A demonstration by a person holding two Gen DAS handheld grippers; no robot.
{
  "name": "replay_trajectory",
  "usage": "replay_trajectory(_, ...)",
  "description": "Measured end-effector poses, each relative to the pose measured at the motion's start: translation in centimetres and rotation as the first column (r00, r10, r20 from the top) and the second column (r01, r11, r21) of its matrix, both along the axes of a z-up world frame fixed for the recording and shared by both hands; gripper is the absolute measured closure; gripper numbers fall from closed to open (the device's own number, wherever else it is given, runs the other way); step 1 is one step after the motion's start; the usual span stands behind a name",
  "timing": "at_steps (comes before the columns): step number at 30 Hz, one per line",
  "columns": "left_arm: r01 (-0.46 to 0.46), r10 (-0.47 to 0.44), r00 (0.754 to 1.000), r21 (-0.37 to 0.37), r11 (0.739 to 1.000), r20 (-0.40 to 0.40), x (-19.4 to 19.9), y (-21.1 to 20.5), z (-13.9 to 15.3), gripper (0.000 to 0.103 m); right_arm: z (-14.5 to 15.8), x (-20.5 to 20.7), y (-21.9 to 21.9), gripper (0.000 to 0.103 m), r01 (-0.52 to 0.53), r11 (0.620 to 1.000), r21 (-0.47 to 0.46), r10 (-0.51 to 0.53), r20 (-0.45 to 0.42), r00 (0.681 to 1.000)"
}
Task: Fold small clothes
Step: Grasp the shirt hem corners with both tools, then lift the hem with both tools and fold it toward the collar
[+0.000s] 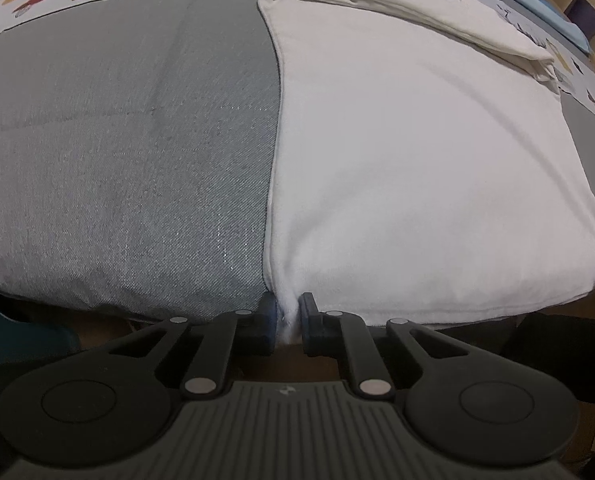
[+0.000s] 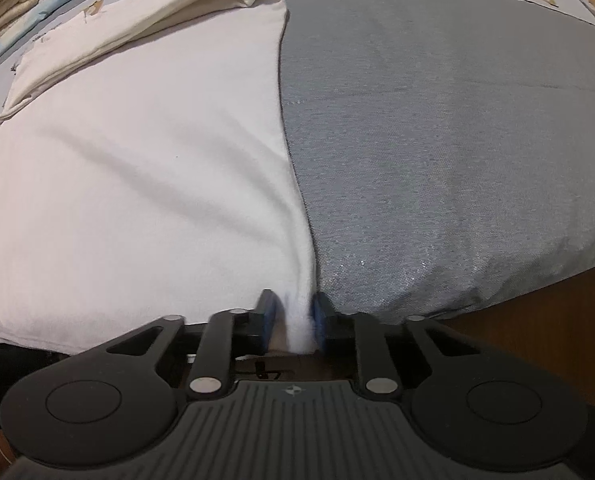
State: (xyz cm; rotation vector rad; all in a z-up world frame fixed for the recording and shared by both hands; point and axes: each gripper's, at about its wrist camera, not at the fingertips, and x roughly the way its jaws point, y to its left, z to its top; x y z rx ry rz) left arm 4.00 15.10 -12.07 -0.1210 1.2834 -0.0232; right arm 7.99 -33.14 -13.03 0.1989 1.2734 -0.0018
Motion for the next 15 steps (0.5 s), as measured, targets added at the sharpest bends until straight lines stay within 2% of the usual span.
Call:
replay_trajectory(7,0.006,-0.006,1.000,-0.001,1.000,0.010,-0.3,-0.3,0.3,0.090,-0.1,-0.1,0.1,0.090,-0.006,1.000,0.002,0.006,0.005,1.000)
replay_trajectory(11,0.012,-0.012,0.998,0.003,1.000,0.062,-0.5,-0.4,1.2,0.095,0.0,-0.2,-0.2,0.096,0.001,1.000,0.016,-0.002,0.022,1.000)
replay_trajectory(15,0.030,-0.030,0.992,-0.002,1.000,0.126,-0.8,-0.4,3.5,0.096,2.6,-0.5,-0.9,0.097,0.010,0.997,0.073,-0.019,0.135,0.991)
